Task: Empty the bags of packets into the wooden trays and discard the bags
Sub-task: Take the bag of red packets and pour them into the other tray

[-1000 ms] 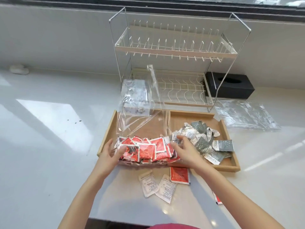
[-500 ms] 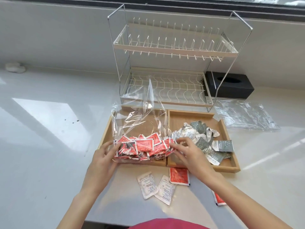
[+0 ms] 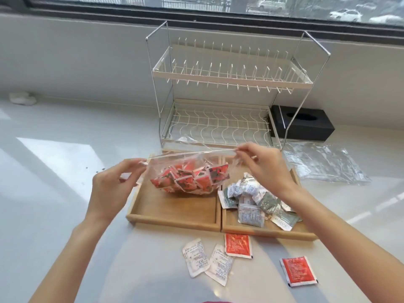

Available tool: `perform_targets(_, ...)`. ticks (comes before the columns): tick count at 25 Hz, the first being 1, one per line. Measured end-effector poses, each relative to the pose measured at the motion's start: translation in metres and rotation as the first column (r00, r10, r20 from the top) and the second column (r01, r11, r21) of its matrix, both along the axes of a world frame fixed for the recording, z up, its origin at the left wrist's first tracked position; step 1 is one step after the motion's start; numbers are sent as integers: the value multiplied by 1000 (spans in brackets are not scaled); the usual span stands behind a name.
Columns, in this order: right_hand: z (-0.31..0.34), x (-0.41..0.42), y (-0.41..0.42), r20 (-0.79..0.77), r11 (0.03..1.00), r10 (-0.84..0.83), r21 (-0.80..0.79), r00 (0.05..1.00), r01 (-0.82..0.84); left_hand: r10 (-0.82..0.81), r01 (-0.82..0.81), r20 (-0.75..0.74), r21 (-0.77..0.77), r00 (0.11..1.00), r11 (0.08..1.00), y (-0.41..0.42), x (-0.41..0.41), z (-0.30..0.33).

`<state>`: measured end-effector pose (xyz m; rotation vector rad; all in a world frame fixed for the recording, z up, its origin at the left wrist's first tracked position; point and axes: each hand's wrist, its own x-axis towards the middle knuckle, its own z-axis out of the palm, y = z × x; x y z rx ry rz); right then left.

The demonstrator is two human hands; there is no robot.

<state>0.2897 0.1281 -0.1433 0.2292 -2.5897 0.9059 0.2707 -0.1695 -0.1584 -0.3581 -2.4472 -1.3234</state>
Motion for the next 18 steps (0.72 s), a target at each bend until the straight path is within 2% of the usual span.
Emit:
perform_targets(2,17,-13,0,-36,999,-4,-32,999,3,20,-20,2,95,1000,995,2,-10,14)
perform_targets(6,50,-36,3,-137,998,-61,-26,989,58,32,-17,-74,191,997,981,4,-25,46)
perform_targets(11,81,-53,2,-202,999,-46,-26,978,41,45,-13,-149,208,988,978,-1,-40,79)
perform_targets(18,123,-70,-2,-227,982,-12,-184,974,-31,63,1,-291,215,955,977,2,-52,119)
